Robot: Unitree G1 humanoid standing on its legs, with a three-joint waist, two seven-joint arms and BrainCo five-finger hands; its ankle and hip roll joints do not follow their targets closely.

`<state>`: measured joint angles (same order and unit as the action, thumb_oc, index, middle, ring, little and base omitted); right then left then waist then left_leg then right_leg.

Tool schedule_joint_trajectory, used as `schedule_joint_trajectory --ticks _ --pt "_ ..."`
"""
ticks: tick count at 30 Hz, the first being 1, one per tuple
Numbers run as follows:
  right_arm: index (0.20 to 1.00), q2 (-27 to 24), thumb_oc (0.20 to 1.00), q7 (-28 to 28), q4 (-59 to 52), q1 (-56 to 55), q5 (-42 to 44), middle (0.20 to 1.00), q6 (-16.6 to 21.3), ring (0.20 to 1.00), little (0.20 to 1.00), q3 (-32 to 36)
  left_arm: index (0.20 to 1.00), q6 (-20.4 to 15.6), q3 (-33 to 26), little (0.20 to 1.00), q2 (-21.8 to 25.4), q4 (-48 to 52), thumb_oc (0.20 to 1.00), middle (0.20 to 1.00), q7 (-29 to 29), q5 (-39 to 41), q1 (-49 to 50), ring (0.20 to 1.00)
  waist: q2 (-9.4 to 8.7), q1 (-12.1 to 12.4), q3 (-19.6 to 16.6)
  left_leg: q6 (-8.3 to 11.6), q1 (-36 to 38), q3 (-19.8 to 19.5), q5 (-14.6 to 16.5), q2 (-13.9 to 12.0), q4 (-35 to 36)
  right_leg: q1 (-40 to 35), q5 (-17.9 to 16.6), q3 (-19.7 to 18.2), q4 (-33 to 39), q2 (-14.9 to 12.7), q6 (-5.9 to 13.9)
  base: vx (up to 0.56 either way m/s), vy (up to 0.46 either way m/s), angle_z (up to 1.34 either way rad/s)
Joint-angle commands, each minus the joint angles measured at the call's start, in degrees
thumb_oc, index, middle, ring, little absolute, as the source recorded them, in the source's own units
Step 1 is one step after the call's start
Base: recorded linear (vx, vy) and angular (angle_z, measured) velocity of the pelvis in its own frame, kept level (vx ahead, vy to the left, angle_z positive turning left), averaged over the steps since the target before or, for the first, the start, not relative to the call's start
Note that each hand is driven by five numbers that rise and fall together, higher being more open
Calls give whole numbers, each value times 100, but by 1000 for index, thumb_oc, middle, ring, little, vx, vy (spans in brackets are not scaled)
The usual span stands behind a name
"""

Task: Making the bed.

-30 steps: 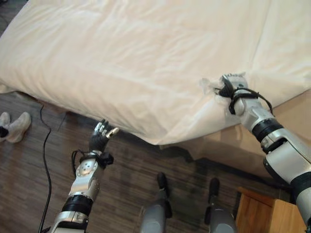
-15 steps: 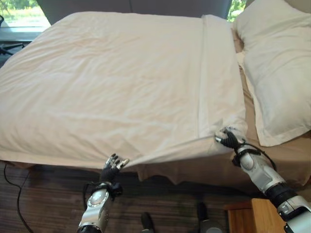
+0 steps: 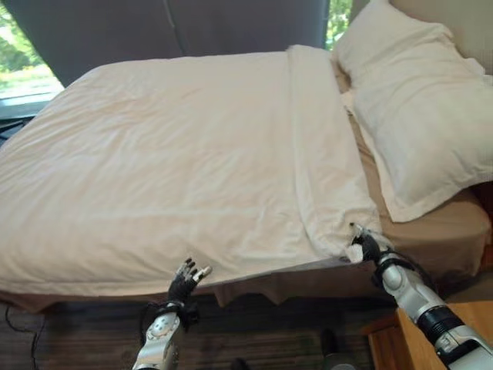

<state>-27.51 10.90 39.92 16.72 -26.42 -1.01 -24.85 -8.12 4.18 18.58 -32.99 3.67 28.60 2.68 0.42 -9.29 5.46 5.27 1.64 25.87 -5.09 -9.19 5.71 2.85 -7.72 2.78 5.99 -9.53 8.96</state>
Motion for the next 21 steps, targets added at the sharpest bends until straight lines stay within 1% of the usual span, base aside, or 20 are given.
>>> schedule_joint_trajectory --ticks 1,4,7,8,11,12,16,18,21 --pt "1000 169 1000 66 982 230 -248 1000 -356 1000 1000 56 1000 -134 -54 1000 267 30 1000 1000 86 -40 -353 1000 -421 156 101 215 354 -121 108 -324 -71 94 62 285 -99 -263 145 11 -52 -7" --pt "1000 221 1000 61 1427 83 -199 1000 -433 1000 1000 190 1000 -73 -69 1000 310 79 1000 1000 44 -32 -260 1000 -505 192 63 226 378 -167 98 -369 -71 19 65 368 -99 -231 133 2 -16 -2" --pt "1000 259 1000 61 1668 88 -241 1000 -484 1000 1000 188 1000 -35 -66 1000 320 109 1000 1000 9 -18 -199 1000 -543 220 47 229 380 -195 98 -387 -71 -16 72 403 -99 -221 125 -5 -6 1" --pt "1000 294 1000 81 1899 201 -230 1000 -552 1000 1000 212 1000 21 -22 1000 332 115 1000 1000 -44 -23 -139 1000 -585 262 28 228 379 -221 90 -406 -71 -39 68 443 -99 -206 118 -11 -10 8" --pt "1000 312 1000 93 2023 357 -164 1000 -559 1000 1000 222 1000 55 19 1000 351 93 1000 1000 -106 -63 -98 1000 -616 284 11 233 386 -221 87 -419 -71 -67 68 458 -99 -195 107 4 -5 5" --pt "1000 288 1000 132 1951 557 -51 1000 -544 1000 1000 257 1000 74 39 1000 377 86 1000 1000 -131 -68 -67 1000 -650 306 -3 243 382 -219 79 -431 -71 -85 56 463 -99 -187 107 0 0 0" --pt "1000 251 1000 142 1797 815 124 1000 -516 1000 1000 247 1000 72 47 1000 427 99 1000 1000 -141 -102 -87 1000 -679 325 -19 259 379 -209 67 -455 -71 -84 39 479 -99 -202 113 -1 8 1" --pt "1000 216 1000 99 1508 1027 417 1000 -469 1000 1000 269 1000 73 23 1000 481 150 1000 1000 -156 -145 -76 1000 -700 343 -38 264 392 -196 62 -463 -71 -90 26 484 -99 -206 112 3 35 1" --pt "1000 166 1000 55 1071 1039 724 1000 -434 1000 1000 376 1000 96 -30 1000 510 197 1000 1000 -152 -194 -49 1000 -733 334 -57 268 403 -181 60 -472 -71 -104 16 474 -99 -206 115 0 0 0"
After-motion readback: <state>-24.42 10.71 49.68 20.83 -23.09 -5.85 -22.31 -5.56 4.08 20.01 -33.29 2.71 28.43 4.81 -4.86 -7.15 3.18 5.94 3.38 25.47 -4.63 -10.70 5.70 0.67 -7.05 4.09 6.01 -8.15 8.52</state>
